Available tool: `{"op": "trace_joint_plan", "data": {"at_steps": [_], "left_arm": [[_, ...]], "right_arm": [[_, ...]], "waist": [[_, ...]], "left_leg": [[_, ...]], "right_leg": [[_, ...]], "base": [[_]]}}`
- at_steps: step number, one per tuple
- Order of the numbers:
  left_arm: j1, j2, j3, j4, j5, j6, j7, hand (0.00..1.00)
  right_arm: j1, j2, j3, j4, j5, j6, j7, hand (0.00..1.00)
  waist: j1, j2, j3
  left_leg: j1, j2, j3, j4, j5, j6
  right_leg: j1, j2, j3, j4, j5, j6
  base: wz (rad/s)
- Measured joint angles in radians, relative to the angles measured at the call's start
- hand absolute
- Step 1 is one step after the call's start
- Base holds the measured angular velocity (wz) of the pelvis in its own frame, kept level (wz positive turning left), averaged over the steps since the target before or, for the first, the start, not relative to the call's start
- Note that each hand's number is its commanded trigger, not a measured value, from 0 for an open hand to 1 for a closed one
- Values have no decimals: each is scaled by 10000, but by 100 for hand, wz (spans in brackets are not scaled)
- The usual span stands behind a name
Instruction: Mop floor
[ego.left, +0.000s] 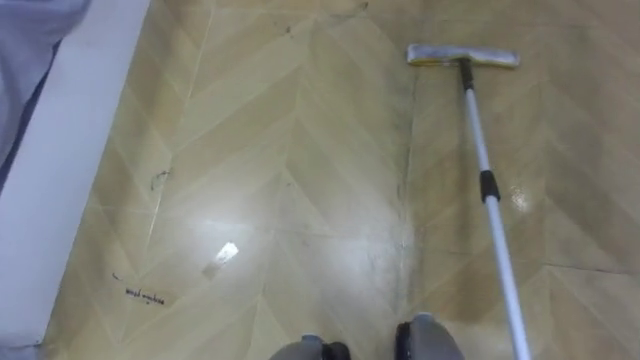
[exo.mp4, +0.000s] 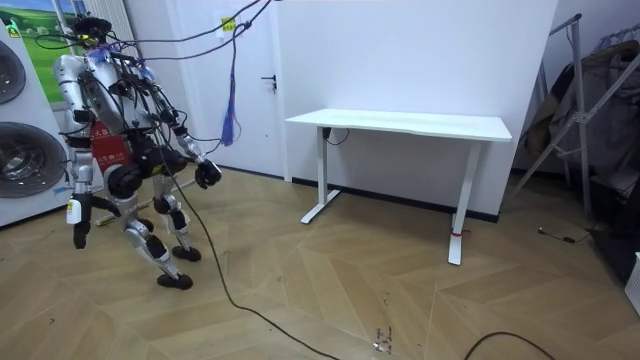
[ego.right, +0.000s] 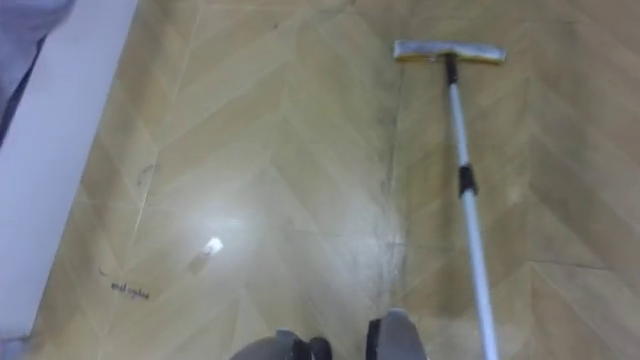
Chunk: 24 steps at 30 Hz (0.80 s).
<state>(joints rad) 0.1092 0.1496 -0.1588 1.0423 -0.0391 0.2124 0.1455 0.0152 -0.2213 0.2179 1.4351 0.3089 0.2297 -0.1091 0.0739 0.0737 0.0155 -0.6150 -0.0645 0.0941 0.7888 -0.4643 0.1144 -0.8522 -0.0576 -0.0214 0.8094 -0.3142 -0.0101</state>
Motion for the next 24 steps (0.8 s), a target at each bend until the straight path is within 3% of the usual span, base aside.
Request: {"op": "trace_joint_plan", "data": {"at_steps": [1,4,5,7,9,10,11,12,14,15,16,17,18,19,20,21,22,24], "left_arm": [[47,-57,-19,29,-13,111,4,0],[94,-53,-14,1,-226,292,44,0],[110,-27,-38,-7,-563,286,163,0],[156,1,-43,-112,-891,292,340,0],[163,55,-42,-323,-893,237,454,0],[164,141,-39,-428,-882,202,486,0],[169,187,-39,-504,-866,194,486,0],[176,236,-30,-628,-848,195,487,0],[183,237,-86,-629,-850,186,435,0],[191,263,-87,-632,-863,187,356,0],[178,266,-79,-619,-836,187,313,0],[101,266,-56,-569,-832,191,151,0],[-43,253,-65,-530,-752,189,16,0],[-143,251,-56,-462,-753,188,-99,0],[-202,252,-52,-420,-754,173,-121,0],[-251,245,-41,-418,-763,117,-146,0],[-232,210,-37,-421,-763,26,-193,0],[-206,171,-23,-428,-727,-15,-193,0]], "right_arm": [[-28,-1,-70,4,-77,125,-21,100],[-653,-207,-70,97,-141,335,-50,100],[-1263,-403,-86,140,-357,452,-54,100],[-2669,-859,17,79,-376,542,20,100],[-3664,-1044,241,-74,-281,481,74,100],[-4194,-1119,349,-226,-101,332,108,100],[-4438,-1126,357,-346,4,253,143,100],[-4770,-1104,353,-586,197,70,259,100],[-4848,-1065,289,-816,598,-83,290,100],[-4759,-1043,183,-801,911,-93,392,100],[-4631,-1054,104,-800,1047,-97,469,100],[-4294,-1136,-35,-752,1271,-111,572,100],[-3870,-1246,-44,-646,1436,-122,651,100],[-3354,-1347,-42,-566,1564,-201,698,100],[-3063,-1401,-35,-525,1599,-257,716,100],[-2549,-1508,3,-267,1579,-309,762,100],[-2020,-1597,35,-49,1452,-306,741,100],[-1356,-1528,25,199,1075,-262,402,100]], "waist": [[-16,-4,-8],[96,-94,16],[160,-145,43],[438,-368,133],[743,-634,143],[926,-778,166],[1007,-882,234],[1088,-1062,323],[1183,-1114,315],[1169,-1105,292],[1144,-1061,236],[1056,-964,150],[1027,-867,165],[1009,-758,120],[995,-725,106],[943,-589,52],[885,-404,-52],[653,-134,-78]], "left_leg": [[214,30,-67,155,-255,-123],[273,216,-129,1092,-494,-420],[-203,407,-146,2273,-273,-796],[-1179,725,-244,4510,815,-1178],[-1779,949,-280,5065,988,-1365],[-2156,1140,-210,4764,944,-1306],[-2316,1197,-226,4500,919,-1266],[-2555,1238,-171,3591,908,-1246],[-2665,1201,-219,1697,1049,-1329],[-2684,1185,-134,926,1566,-1042],[-2603,1189,-90,824,1718,-949],[-2415,1121,83,743,1666,-520],[-2158,1007,285,729,1557,-231],[-1938,988,591,729,1362,-47],[-1825,920,687,707,1263,30],[-1642,719,740,702,1089,153],[-1544,597,764,724,907,270],[-1396,432,717,719,705,397]], "right_leg": [[142,-5,-118,147,101,-110],[356,-77,-422,710,-151,-410],[364,32,-477,1099,-466,-590],[348,294,-459,1729,-927,-828],[344,523,-448,1906,-1103,-965],[393,655,-445,1912,-1166,-1054],[456,693,-439,1892,-1184,-1071],[664,733,-439,1729,-1235,-1063],[1137,782,-440,1292,-1342,-981],[1459,752,-429,1063,-1461,-845],[1605,737,-427,970,-1543,-735],[1875,600,-453,858,-1706,-536],[2084,384,-491,899,-1840,-380],[2215,215,-464,1101,-1839,-350],[2229,123,-424,1296,-1813,-300],[2179,-54,-343,1749,-1678,-40],[2018,-144,-334,2258,-1404,320],[1600,-274,-224,3093,-842,434]], "base": [[3],[1],[-11],[-23],[-23],[-19],[-9],[13],[31],[38],[64],[70],[73],[45],[30],[20],[15],[4]]}}
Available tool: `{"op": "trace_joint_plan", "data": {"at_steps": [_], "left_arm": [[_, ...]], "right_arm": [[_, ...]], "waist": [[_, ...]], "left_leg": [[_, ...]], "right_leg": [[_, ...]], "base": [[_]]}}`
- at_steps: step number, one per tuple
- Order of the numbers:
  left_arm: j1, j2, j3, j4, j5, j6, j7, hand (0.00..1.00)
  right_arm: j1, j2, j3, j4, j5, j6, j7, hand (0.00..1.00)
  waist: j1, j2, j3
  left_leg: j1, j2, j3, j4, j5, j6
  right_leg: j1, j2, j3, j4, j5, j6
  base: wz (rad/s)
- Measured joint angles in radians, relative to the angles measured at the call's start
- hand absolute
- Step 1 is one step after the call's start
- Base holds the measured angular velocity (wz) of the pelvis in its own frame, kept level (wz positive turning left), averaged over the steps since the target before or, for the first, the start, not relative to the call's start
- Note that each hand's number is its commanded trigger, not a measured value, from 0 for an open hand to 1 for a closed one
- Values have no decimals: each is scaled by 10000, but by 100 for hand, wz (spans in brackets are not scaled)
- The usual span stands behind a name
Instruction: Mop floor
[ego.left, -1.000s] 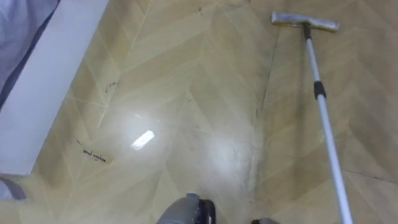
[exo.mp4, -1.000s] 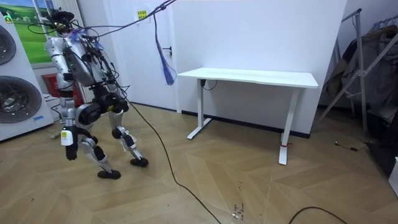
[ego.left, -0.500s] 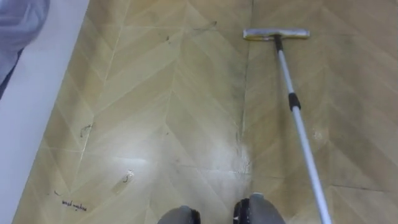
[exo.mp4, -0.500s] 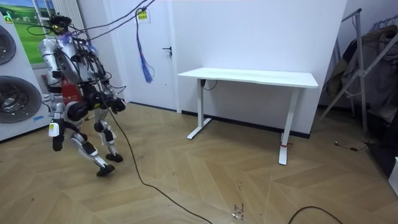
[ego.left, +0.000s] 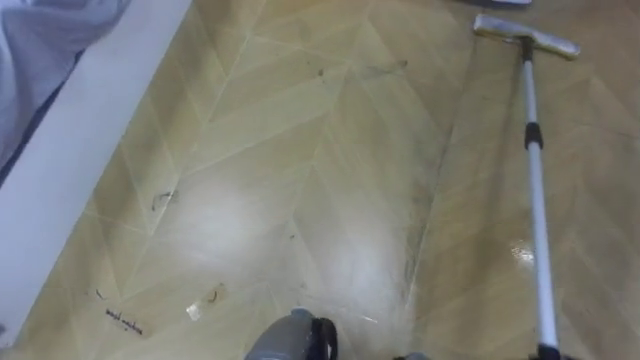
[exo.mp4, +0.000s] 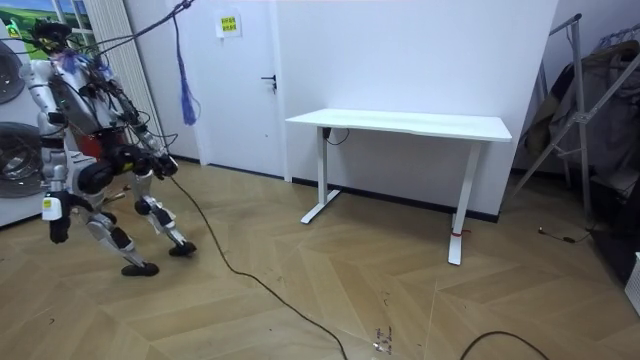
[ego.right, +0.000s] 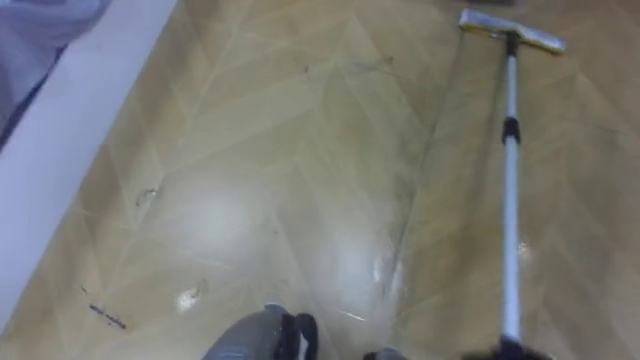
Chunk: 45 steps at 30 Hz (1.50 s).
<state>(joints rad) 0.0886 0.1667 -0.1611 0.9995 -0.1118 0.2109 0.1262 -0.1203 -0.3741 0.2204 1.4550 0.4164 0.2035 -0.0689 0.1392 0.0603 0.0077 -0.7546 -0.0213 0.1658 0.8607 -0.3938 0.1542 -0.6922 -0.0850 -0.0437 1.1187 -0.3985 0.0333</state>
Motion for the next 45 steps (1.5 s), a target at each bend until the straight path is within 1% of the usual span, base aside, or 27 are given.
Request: {"op": "trace_joint_plan", "data": {"at_steps": [2,3,4,5,6,7,8,9,11,12,13,14,15,17,19,21,22,23,27,30,32,34,36,38,40,43,45], "left_arm": [[-13,31,41,21,300,-7,60,0],[1,-3,4,65,392,-12,136,0],[9,-28,-7,112,415,-11,150,0],[25,-55,-26,224,475,-4,153,0],[81,-64,-36,285,565,4,159,0],[184,-81,-53,344,578,26,171,0],[221,-114,-49,390,612,34,168,0],[318,-217,-32,423,652,80,166,0],[348,-290,-31,456,613,178,142,0],[348,-281,-27,441,550,210,147,0],[295,-272,-26,433,448,237,147,0],[238,-272,-26,460,400,251,150,0],[144,-261,-21,494,242,242,174,0],[54,-195,-19,501,37,217,203,0],[-124,-49,-5,497,52,142,223,0],[-128,5,8,520,81,39,229,0],[-129,4,17,528,49,17,229,0],[-125,-2,14,554,35,17,225,0],[-74,2,10,820,-58,151,206,0],[-150,-3,83,829,-45,76,193,0],[-70,-20,378,901,-43,-23,181,0],[3,-19,747,1117,-16,-87,190,0],[277,7,1235,1328,13,-91,211,0],[520,2,1624,1287,134,-49,242,0],[811,-16,1999,1175,316,8,401,0],[845,-17,2265,1192,771,21,407,0],[844,-19,2373,1185,1024,61,405,0]], "right_arm": [[530,367,5,7,5,-1,-331,100],[785,611,4,4,13,-1,-497,100],[928,738,-2,-5,20,-2,-548,100],[1184,981,-20,-46,16,16,-617,100],[1448,1195,-67,-182,-30,93,-616,100],[1514,1351,-116,-195,-234,185,-607,100],[1519,1403,-225,-195,-360,217,-608,100],[1415,1420,-478,-200,-700,389,-588,100],[979,1361,-515,-203,-925,623,-609,100],[599,1277,-515,-152,-1003,818,-604,100],[116,1104,-493,-151,-1062,991,-600,100],[-127,1012,-463,-164,-1087,1043,-606,100],[-692,816,-465,-191,-1230,1072,-616,100],[-1624,586,-447,-198,-1326,922,-608,100],[-2576,452,-445,-404,-1352,543,-488,100],[-3166,439,-472,-507,-1346,479,-226,100],[-3383,460,-578,-376,-1169,550,-41,100],[-3404,491,-594,-266,-1054,545,35,100],[-2972,523,-557,-297,-989,416,498,100],[-2066,777,-482,-264,-898,228,515,100],[-1351,933,-445,-193,-669,16,633,100],[-546,1089,-455,-188,-685,-116,724,100],[461,1164,-449,-187,-811,-183,789,100],[1066,1160,-483,-227,-1310,-168,723,100],[1630,1186,-659,-609,-2101,-131,607,100],[1815,1299,-829,-615,-2868,-114,614,100],[1885,1455,-887,-615,-3234,-52,639,100]], "waist": [[-185,59,7],[-321,157,62],[-444,180,52],[-628,199,53],[-732,149,58],[-847,114,67],[-857,102,58],[-840,86,74],[-779,167,40],[-761,71,92],[-754,76,80],[-713,29,109],[-601,-83,179],[-482,-133,216],[-177,-271,249],[-21,-464,288],[65,-567,301],[77,-597,303],[15,-589,300],[14,-563,284],[-1,-509,225],[-100,-501,103],[-260,-485,-95],[-373,-512,-161],[-597,-584,-160],[-784,-762,-59],[-847,-850,-31]], "left_leg": [[60,-83,-43,-131,-73,35],[142,-83,-85,-199,-124,28],[191,-89,-85,-263,-140,13],[355,-91,-82,-392,-166,-31],[589,-93,-48,-527,-217,-109],[816,-93,-48,-598,-299,-228],[951,-81,-49,-630,-344,-294],[1182,-45,-118,-717,-413,-423],[1433,87,-237,-744,-512,-575],[1573,112,-283,-717,-591,-662],[1725,138,-303,-648,-655,-725],[1769,152,-302,-601,-696,-759],[1837,218,-303,-441,-757,-841],[1789,339,-381,34,-807,-945],[1711,416,-531,353,-762,-1023],[1785,389,-588,101,-753,-1043],[1932,387,-595,-227,-710,-1124],[2036,393,-621,-426,-683,-1165],[2827,429,-662,-1308,-411,-1158],[3783,450,-657,-2111,-250,-1127],[4588,468,-640,-2868,-71,-1122],[5543,435,-587,-3930,298,-1086],[6743,385,-595,-5282,720,-1099],[7449,382,-551,-5909,855,-1122],[7914,289,-545,-6118,909,-1144],[8399,350,-388,-6340,954,-1209],[8663,392,-338,-6462,956,-1214]], "right_leg": [[-629,19,187,29,41,4],[-1059,99,196,-313,39,1],[-1280,129,202,-609,43,-2],[-1525,168,177,-1473,198,-71],[-1572,173,135,-2647,648,-206],[-1486,194,98,-3311,1374,-299],[-1363,219,78,-3390,1629,-341],[-1144,306,-37,-3487,1653,-495],[-848,427,-183,-3586,1614,-671],[-714,465,-190,-3500,1471,-795],[-639,459,-244,-3325,1305,-867],[-610,464,-243,-3243,1220,-883],[-546,488,-226,-3107,1116,-960],[-436,613,-305,-2965,1009,-1112],[-400,784,-268,-2872,974,-1228],[-398,800,-270,-2923,1051,-1194],[-314,831,-289,-3143,1172,-1198],[-212,847,-334,-3320,1254,-1212],[685,900,-470,-4296,1635,-1192],[1656,913,-489,-4967,1779,-1099],[2472,973,-547,-5688,1972,-1072],[3339,976,-641,-6474,2172,-1018],[4371,1046,-665,-7348,2334,-967],[4846,1115,-634,-7576,2309,-951],[5116,1140,-611,-7560,2152,-940],[5558,1245,-568,-7785,2131,-952],[5812,1305,-538,-7954,2118,-961]], "base": [[-11],[-10],[-3],[0],[-4],[-8],[-18],[-23],[-17],[0],[3],[0],[0],[2],[0],[8],[14],[9],[-3],[1],[-2],[6],[3],[-7],[-7],[-15],[-7]]}}
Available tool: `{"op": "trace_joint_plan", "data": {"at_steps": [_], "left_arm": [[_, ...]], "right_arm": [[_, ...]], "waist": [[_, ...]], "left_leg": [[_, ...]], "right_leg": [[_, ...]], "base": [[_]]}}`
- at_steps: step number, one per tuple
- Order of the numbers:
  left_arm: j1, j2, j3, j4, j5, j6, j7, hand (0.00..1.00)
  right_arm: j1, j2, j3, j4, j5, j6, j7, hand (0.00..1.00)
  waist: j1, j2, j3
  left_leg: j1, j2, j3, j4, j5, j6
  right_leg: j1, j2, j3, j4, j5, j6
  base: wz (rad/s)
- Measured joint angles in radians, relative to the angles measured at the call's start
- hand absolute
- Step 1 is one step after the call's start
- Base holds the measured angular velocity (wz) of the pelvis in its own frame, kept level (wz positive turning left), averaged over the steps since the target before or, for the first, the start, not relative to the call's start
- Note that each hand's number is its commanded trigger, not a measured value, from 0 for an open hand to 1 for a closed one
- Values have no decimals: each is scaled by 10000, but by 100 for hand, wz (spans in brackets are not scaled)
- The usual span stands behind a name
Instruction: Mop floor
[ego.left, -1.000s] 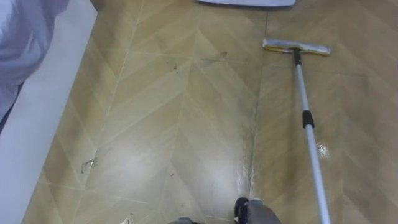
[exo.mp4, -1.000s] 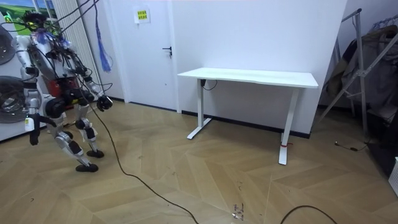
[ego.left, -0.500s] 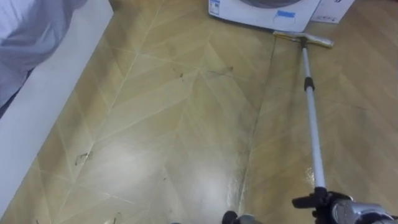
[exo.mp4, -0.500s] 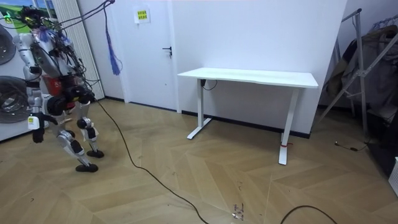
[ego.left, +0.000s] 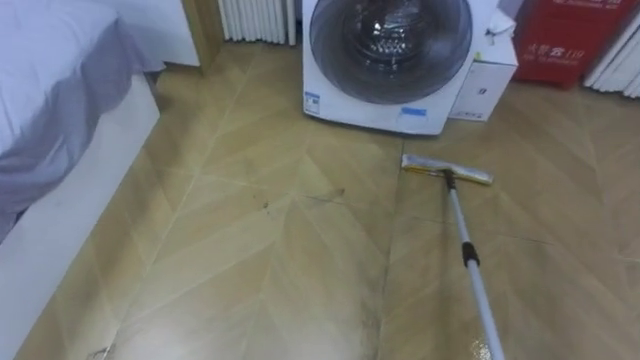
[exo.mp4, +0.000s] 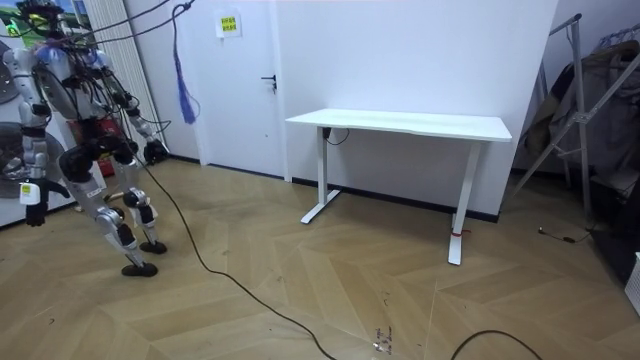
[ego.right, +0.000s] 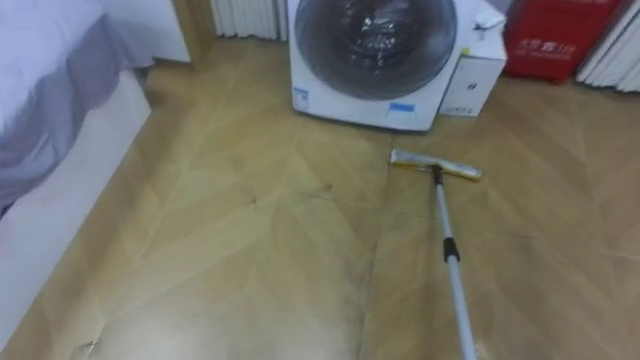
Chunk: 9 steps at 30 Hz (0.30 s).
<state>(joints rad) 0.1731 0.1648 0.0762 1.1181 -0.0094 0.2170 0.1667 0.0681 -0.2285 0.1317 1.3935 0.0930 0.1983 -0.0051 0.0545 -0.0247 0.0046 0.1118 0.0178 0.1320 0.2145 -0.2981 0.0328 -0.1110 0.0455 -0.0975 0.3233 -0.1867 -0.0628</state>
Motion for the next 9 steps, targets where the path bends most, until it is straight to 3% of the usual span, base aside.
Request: {"op": "trace_joint_plan", "data": {"at_steps": [1,5,9], "left_arm": [[-2,3,6,-11,139,16,1,0],[4,-12,4,-4,269,98,-2,0],[46,-49,2,-26,838,429,-8,0]], "right_arm": [[20,109,-41,-1,-193,46,58,100],[14,359,-192,2,-469,155,256,100],[-26,397,-376,-13,-849,348,387,100]], "waist": [[-5,-116,8],[-34,-253,-37],[-218,-202,-42]], "left_leg": [[124,11,27,-22,-1,-1],[362,38,2,-116,-3,-3],[482,22,89,-115,-3,-3]], "right_leg": [[95,21,27,-32,-25,-4],[267,78,63,-133,-20,-2],[362,86,58,-114,-8,12]], "base": [[-7],[-3],[2]]}}
